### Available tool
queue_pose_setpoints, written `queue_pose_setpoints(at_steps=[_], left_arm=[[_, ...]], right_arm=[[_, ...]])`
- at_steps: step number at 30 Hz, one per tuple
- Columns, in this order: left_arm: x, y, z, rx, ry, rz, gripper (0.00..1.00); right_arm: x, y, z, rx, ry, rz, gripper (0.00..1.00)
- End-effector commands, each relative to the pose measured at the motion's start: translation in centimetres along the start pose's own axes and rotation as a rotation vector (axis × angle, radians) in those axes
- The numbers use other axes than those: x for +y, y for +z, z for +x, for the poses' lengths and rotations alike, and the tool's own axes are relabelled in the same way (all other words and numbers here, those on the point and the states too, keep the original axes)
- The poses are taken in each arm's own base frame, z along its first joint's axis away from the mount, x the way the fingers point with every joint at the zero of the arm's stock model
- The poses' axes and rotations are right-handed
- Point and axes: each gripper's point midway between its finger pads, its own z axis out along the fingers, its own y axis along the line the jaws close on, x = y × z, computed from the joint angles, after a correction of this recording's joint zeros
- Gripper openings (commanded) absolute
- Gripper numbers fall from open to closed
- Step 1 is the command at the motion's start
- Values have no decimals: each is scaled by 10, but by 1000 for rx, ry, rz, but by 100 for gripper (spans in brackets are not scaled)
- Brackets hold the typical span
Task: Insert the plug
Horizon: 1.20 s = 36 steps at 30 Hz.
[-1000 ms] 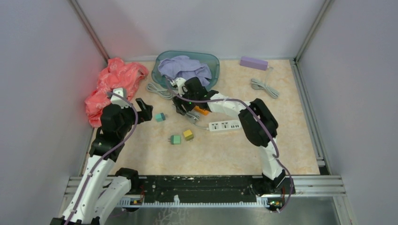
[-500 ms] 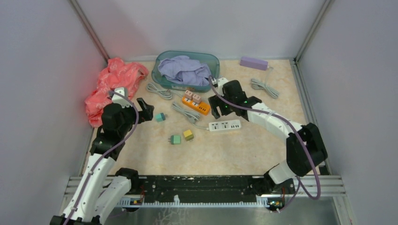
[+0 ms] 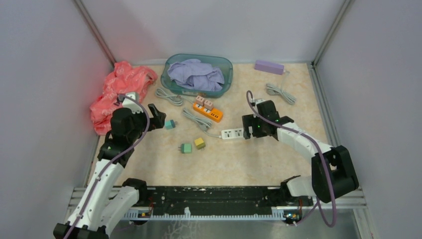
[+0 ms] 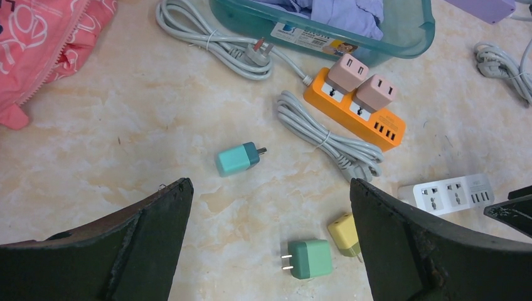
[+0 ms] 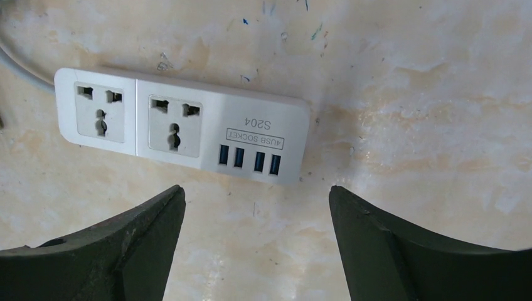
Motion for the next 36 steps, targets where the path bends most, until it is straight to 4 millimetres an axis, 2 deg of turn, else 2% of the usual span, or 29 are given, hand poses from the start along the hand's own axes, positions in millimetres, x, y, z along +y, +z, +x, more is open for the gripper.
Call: queue_pose_setpoints(at_steps=[1, 15, 20, 27, 32, 36], left_arm=[[-3, 4, -1, -1, -8, 25, 100], [-5, 5, 3, 15, -5, 34, 100], [-5, 5, 2, 14, -7, 36, 100], [-4, 7, 5, 31, -12, 31, 100], [-2, 8, 7, 37, -13, 25, 100], [-4, 8, 7, 40, -11, 35, 100]], right_arm=[[4, 3, -14, -58, 37, -49, 84], [11, 28, -2, -26, 15, -90, 82], [31, 29, 0, -31, 33, -98, 79], [60, 37, -7, -112, 185, -66, 71], [81, 38, -11, -120, 88, -88, 72], [76, 29, -16, -113, -64, -69, 77]])
